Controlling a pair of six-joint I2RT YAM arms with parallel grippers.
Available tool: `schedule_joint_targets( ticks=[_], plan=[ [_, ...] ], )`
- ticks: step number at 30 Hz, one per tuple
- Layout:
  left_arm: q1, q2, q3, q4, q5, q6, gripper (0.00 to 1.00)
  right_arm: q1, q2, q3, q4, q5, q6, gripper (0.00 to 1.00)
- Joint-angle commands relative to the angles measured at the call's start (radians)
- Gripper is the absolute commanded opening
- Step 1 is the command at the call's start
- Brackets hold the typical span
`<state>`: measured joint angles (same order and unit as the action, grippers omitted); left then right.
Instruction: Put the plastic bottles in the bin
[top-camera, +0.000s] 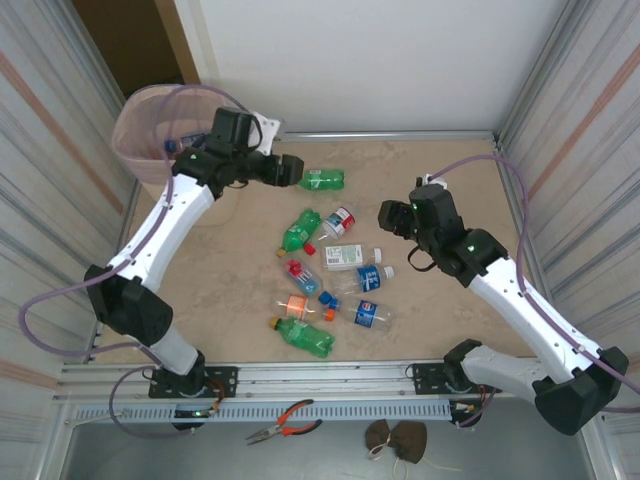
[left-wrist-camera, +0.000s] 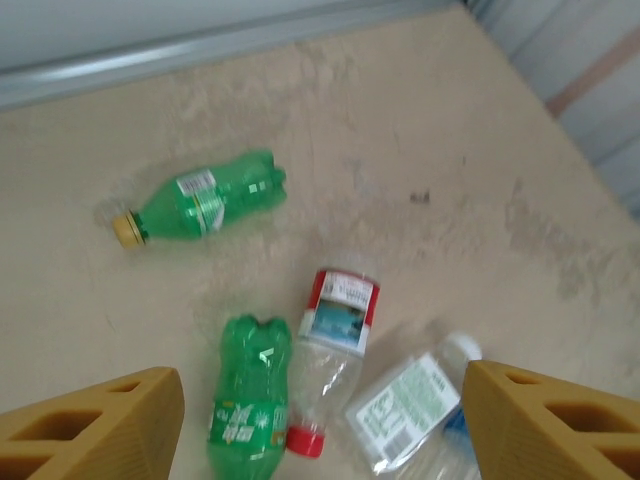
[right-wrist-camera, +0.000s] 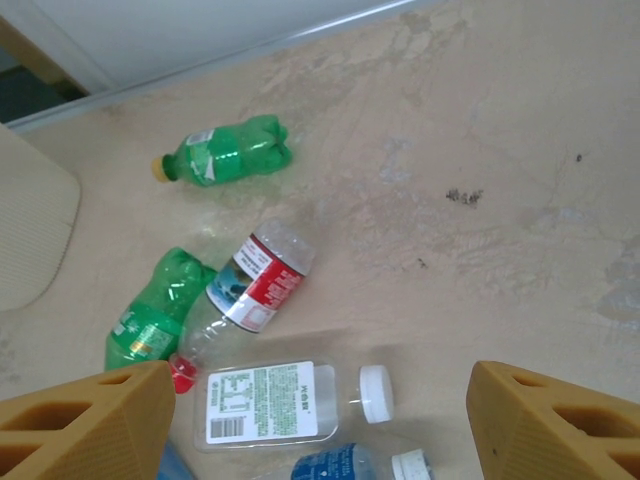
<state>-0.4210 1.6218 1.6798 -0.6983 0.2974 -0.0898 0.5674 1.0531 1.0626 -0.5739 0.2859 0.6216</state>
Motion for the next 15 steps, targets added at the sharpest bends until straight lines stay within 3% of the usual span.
schedule_joint_targets(
  ticks=[1, 15],
  plan=[
    [-0.013, 0.034, -0.049, -0.039, 0.025, 0.098, 0.76, -0.020, -0.018, 0.018, -0.037, -0.023, 0.015, 0.76],
    [-0.015, 0.269, -0.084, -0.045, 0.035, 0.208, 0.85, -0.101, 0.001, 0.019, -0.040, -0.050, -0.014, 0.76]
  ],
)
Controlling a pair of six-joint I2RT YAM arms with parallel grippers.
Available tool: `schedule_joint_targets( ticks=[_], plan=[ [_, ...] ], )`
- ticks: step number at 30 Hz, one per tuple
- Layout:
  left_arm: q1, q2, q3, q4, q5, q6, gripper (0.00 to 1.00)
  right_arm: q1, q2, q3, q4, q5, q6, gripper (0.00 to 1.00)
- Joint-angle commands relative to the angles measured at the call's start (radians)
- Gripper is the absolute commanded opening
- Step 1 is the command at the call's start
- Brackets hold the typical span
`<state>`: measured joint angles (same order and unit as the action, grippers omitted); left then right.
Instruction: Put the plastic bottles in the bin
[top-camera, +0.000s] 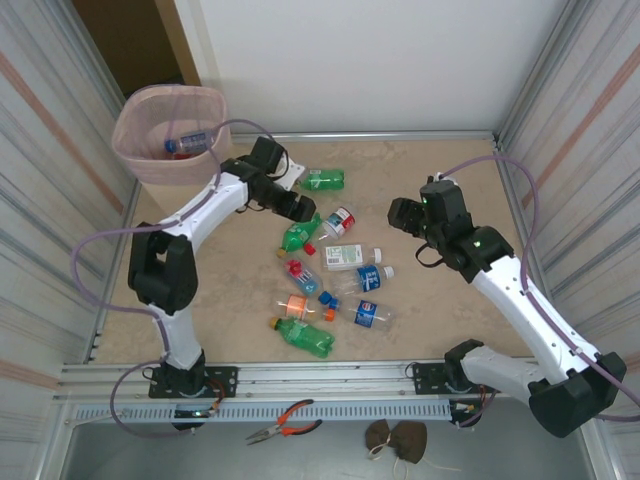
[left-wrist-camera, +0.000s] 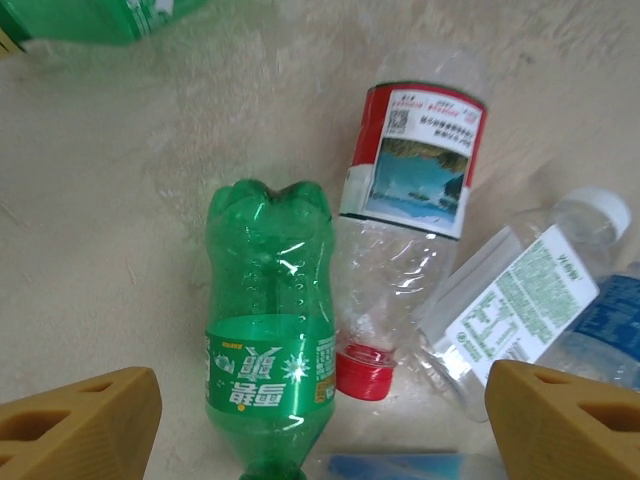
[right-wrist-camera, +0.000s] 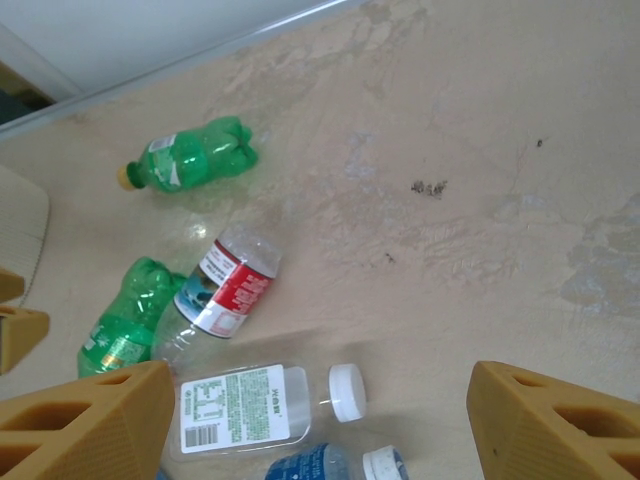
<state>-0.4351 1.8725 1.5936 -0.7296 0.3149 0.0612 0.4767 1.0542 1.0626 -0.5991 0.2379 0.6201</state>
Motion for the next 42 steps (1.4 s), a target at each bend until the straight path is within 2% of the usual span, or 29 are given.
schedule_joint_targets(
  ticks=[1, 22, 31, 42],
  plan=[
    [-0.002, 0.036, 0.005, -0.014, 0.011, 0.064, 0.85, -0.012, -0.003, 0.016, -0.016, 0.002, -0.012, 0.76],
    [-0.015, 0.177, -0.017, -0.028, -0.002, 0.115, 0.84, -0.018, 0.026, 0.013, -0.009, -0.002, 0.023, 0.76],
    [-0.020, 0.199, -0.040, -0.017, -0.063, 0.122, 0.78, -0.016, 0.022, 0.006, -0.011, -0.001, 0.030, 0.76],
    [-0.020, 0.217, -0.049, 0.002, -0.067, 0.113, 0.68, -0.017, 0.018, 0.008, -0.013, 0.004, 0.032, 0.76]
  ],
)
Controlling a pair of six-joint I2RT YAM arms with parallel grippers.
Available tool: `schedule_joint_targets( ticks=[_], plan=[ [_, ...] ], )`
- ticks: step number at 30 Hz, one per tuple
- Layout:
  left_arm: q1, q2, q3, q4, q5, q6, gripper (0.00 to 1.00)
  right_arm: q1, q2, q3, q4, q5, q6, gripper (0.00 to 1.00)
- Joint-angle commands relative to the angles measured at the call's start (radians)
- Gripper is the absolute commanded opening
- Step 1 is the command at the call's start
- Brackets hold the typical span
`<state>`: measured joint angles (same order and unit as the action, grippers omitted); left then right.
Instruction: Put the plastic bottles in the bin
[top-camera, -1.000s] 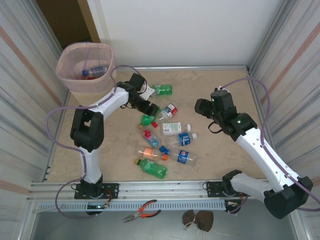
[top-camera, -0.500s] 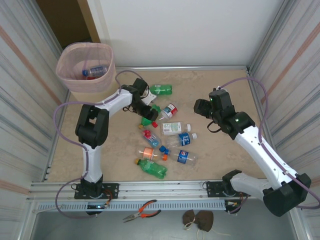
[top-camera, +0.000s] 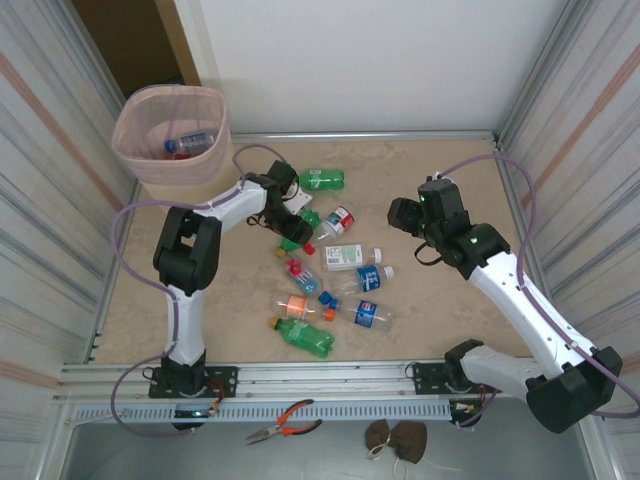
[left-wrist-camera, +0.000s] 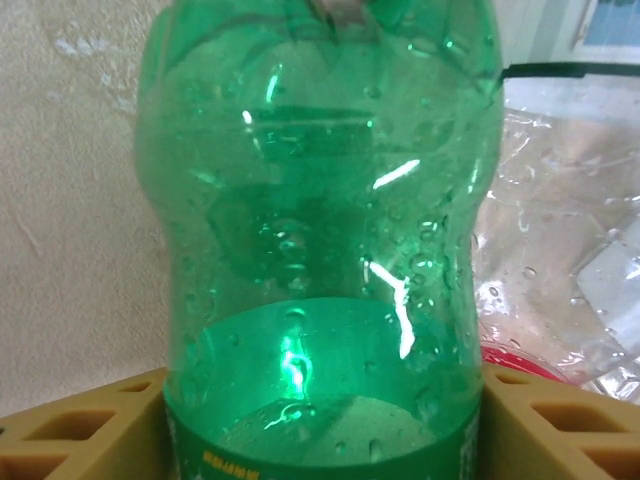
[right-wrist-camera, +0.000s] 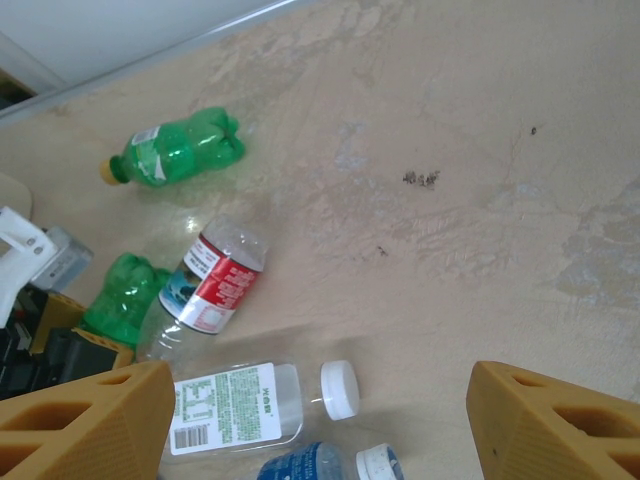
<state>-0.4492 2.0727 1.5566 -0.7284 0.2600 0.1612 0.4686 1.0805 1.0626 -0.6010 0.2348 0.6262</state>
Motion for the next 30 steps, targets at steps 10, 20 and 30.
schedule_joint_targets(
  ticks=[10, 20, 30],
  plan=[
    [-0.006, 0.014, -0.009, 0.001, -0.024, 0.018, 0.58, -0.008, -0.011, 0.010, -0.016, 0.009, 0.026, 0.76],
    [-0.004, -0.040, -0.003, 0.000, -0.037, 0.013, 0.54, -0.009, -0.011, 0.010, -0.013, 0.011, 0.026, 0.76],
    [0.012, -0.141, 0.036, -0.004, -0.048, -0.001, 0.54, -0.010, -0.004, 0.013, -0.005, 0.010, 0.021, 0.76]
  ],
)
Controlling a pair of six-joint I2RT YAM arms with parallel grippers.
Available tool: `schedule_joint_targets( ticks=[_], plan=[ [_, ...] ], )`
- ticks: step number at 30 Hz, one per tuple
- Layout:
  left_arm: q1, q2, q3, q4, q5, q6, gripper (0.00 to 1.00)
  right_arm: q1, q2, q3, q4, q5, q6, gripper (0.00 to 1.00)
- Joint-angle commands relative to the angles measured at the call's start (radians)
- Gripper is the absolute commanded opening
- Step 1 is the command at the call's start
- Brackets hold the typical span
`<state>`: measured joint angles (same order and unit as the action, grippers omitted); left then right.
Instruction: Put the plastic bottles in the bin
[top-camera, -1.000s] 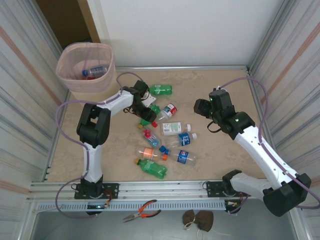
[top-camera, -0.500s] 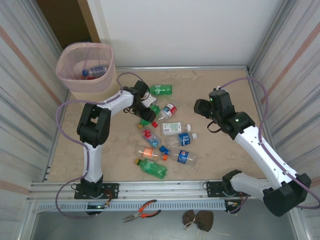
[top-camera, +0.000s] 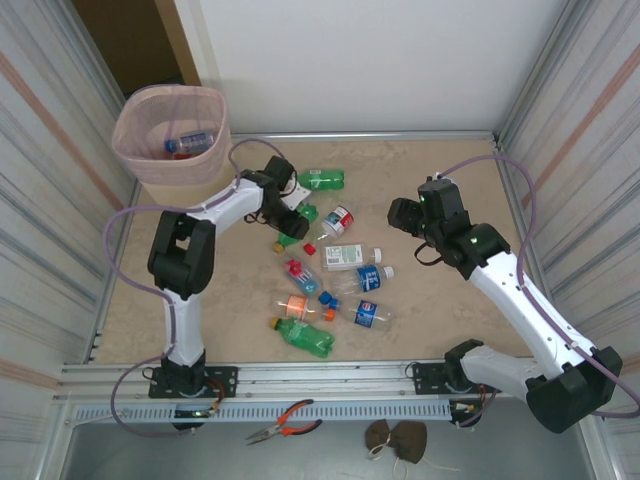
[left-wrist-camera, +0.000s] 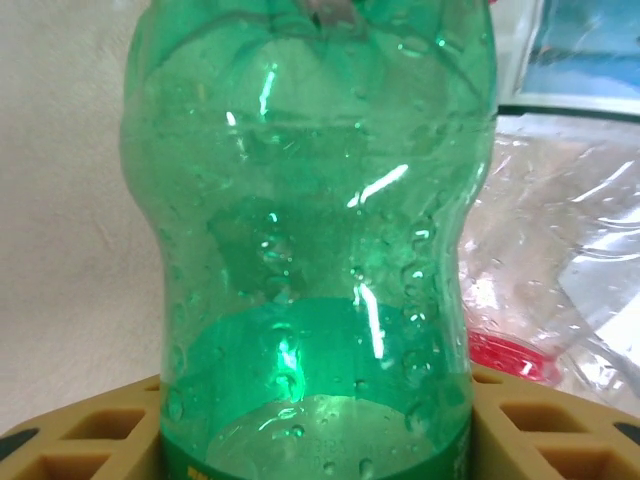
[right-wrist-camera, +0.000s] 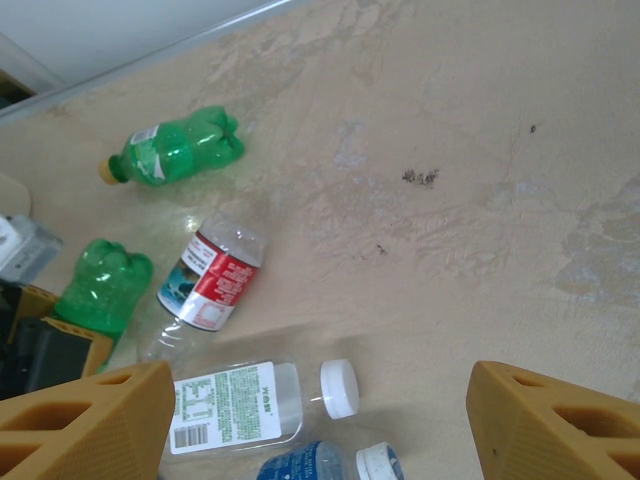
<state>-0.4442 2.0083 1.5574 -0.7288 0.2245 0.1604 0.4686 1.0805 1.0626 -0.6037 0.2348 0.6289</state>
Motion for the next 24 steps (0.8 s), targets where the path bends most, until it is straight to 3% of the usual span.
schedule_joint_targets(
  ticks=[1, 14, 24],
  plan=[
    [0.007, -0.088, 0.042, -0.007, -0.014, 0.001, 0.54, -0.010, -0.004, 0.013, -0.002, 0.010, 0.018, 0.76],
    [0.020, -0.286, 0.166, -0.048, -0.009, -0.004, 0.54, -0.015, 0.010, 0.020, 0.017, -0.003, 0.012, 0.76],
    [0.128, -0.454, 0.247, -0.048, 0.013, -0.016, 0.51, -0.015, 0.032, 0.024, 0.037, -0.022, 0.014, 0.76]
  ],
)
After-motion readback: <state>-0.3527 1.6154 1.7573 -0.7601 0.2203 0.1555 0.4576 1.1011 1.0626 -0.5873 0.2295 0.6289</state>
